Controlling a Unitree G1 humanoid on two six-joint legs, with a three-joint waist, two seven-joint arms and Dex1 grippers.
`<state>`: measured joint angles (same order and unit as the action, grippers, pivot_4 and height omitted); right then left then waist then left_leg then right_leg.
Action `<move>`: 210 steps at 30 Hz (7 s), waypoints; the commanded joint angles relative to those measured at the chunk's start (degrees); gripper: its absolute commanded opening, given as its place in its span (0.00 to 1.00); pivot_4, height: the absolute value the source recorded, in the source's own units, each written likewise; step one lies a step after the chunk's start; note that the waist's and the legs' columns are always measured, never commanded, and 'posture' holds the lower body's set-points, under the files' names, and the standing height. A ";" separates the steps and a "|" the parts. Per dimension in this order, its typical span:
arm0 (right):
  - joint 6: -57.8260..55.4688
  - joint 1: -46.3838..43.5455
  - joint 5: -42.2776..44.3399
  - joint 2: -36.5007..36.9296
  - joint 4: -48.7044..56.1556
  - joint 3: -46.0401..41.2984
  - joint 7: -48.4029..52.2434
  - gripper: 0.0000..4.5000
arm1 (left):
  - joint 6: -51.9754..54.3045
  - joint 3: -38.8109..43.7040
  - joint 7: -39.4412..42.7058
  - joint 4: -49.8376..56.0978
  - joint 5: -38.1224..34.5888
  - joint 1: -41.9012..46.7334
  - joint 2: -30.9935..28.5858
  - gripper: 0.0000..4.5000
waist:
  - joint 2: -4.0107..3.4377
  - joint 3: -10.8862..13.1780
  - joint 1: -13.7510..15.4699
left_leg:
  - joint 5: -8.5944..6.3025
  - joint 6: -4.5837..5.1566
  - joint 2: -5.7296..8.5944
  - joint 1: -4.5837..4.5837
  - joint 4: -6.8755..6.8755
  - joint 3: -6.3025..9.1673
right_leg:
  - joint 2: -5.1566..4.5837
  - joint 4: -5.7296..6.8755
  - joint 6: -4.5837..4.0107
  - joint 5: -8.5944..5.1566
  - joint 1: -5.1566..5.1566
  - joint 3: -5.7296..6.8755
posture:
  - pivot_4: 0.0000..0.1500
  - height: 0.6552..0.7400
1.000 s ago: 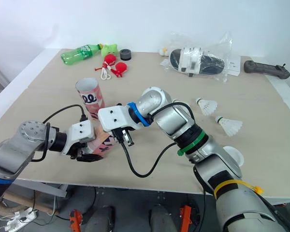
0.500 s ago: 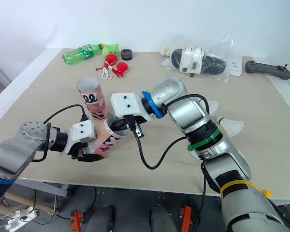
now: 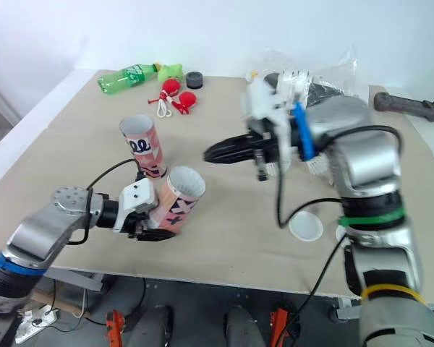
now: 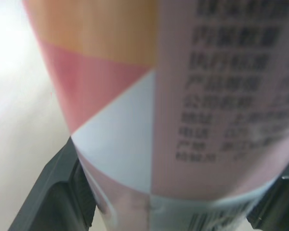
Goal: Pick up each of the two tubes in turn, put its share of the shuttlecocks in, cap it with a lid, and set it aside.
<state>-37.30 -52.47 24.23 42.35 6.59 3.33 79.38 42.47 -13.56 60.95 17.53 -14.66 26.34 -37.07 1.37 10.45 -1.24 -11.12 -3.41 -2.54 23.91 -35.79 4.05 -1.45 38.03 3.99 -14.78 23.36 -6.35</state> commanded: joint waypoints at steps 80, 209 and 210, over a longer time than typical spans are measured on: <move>7.27 -33.18 -0.21 0.98 -30.95 28.71 13.12 0.01 | -41.74 -1.96 -12.68 -33.54 6.21 -3.61 27.70 0.73 | -0.79 0.25 -2.94 | 0.13 -0.27 0.02 -0.54 0.17 0.01 | 0.08 0.01 0.15 0.10 -0.37 -0.12 | 1.00 1.00; 20.97 41.97 -3.94 -11.71 5.82 0.76 -23.88 1.00 | -37.33 4.64 -3.20 -23.55 -1.70 -11.92 14.65 0.99 | -0.42 -0.53 -3.28 | 0.06 -0.14 -0.10 -0.72 0.35 -0.02 | 0.25 0.03 -0.02 0.01 -0.38 -0.18 | 1.00 1.00; 22.02 41.58 -4.87 -12.69 4.54 1.54 -24.44 1.00 | -37.23 5.01 -2.91 -23.33 -2.09 -12.24 13.99 0.99 | -0.42 -0.53 -3.26 | 0.06 -0.14 -0.11 -0.71 0.34 -0.02 | 0.26 0.03 -0.02 0.01 -0.38 -0.18 | 1.00 1.00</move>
<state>-18.01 -9.92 20.79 30.56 11.86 4.21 55.98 4.26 -9.88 57.34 -5.52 -16.45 15.53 -21.75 0.95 9.92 -4.50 -11.06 -3.56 -2.65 23.19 -35.45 4.03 -1.19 38.07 3.96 -14.77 22.98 -6.53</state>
